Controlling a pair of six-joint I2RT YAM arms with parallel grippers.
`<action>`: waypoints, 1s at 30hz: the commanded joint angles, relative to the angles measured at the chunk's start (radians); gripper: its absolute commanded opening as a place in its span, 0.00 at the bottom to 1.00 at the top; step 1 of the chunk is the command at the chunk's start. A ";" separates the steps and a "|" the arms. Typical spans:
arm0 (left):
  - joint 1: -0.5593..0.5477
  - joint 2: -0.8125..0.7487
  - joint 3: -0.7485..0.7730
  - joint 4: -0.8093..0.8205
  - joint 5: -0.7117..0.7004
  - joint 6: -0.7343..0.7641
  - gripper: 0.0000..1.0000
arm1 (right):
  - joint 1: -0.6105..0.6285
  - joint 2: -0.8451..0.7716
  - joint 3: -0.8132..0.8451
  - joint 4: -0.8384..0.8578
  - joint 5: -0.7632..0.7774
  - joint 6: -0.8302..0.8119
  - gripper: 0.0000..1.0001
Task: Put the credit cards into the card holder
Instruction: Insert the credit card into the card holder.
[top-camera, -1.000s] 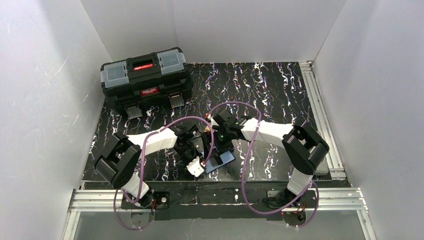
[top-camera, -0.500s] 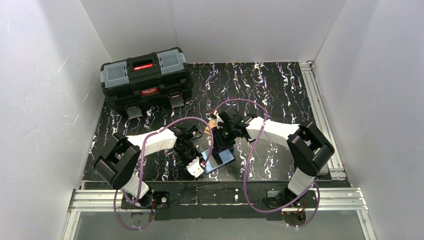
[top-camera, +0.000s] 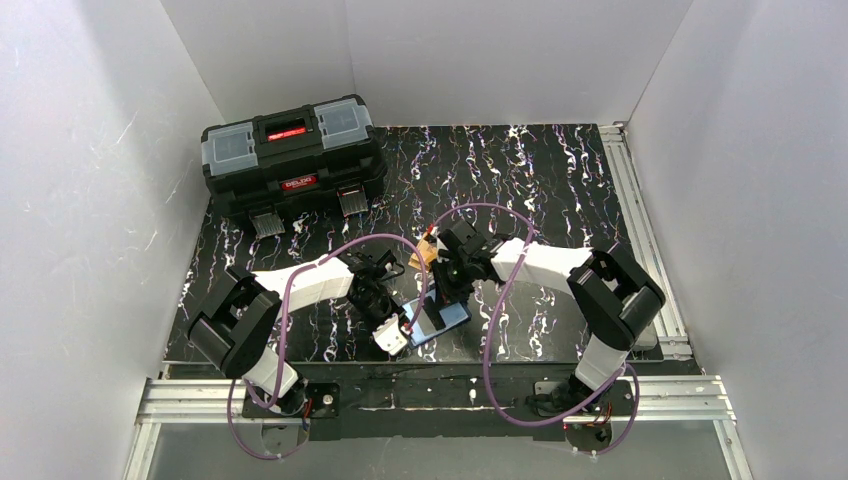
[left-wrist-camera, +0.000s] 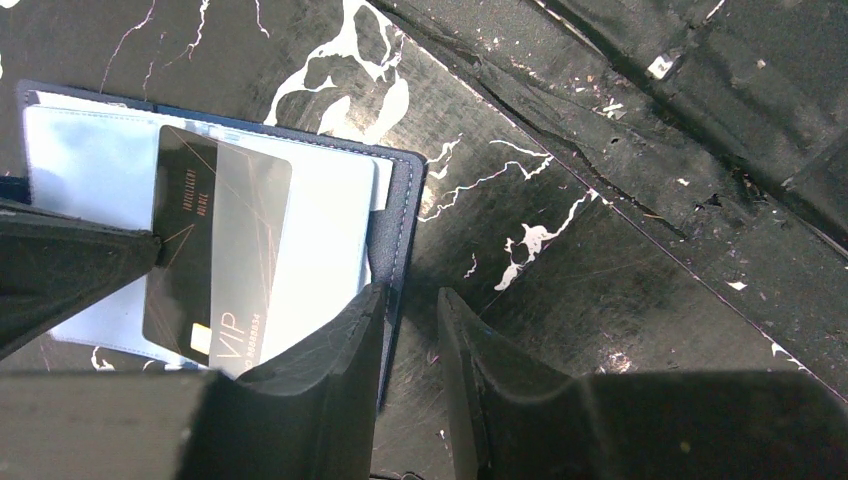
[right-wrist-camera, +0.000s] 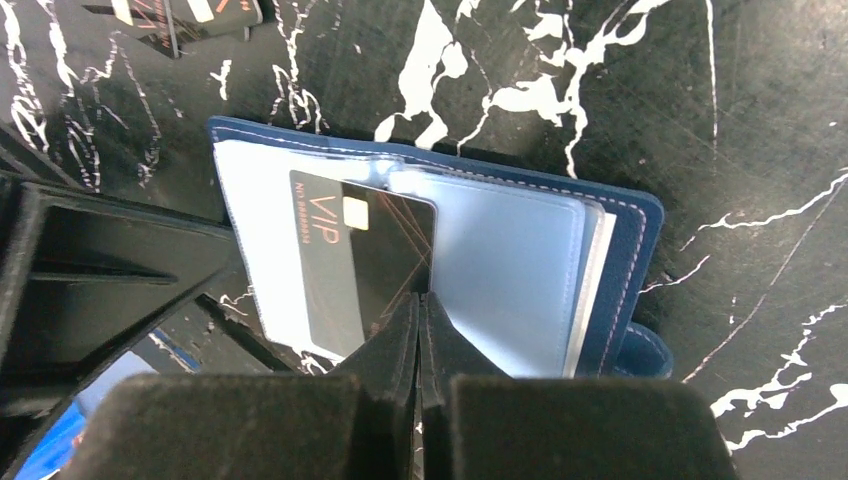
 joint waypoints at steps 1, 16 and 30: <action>-0.010 0.034 -0.037 -0.048 -0.093 0.012 0.26 | -0.017 0.026 -0.023 0.027 0.016 -0.020 0.01; -0.016 0.040 -0.036 -0.048 -0.097 0.022 0.25 | 0.014 0.048 -0.022 0.084 -0.071 0.013 0.01; -0.017 0.013 -0.048 -0.051 -0.109 0.014 0.24 | 0.011 -0.005 0.015 0.025 -0.053 -0.014 0.01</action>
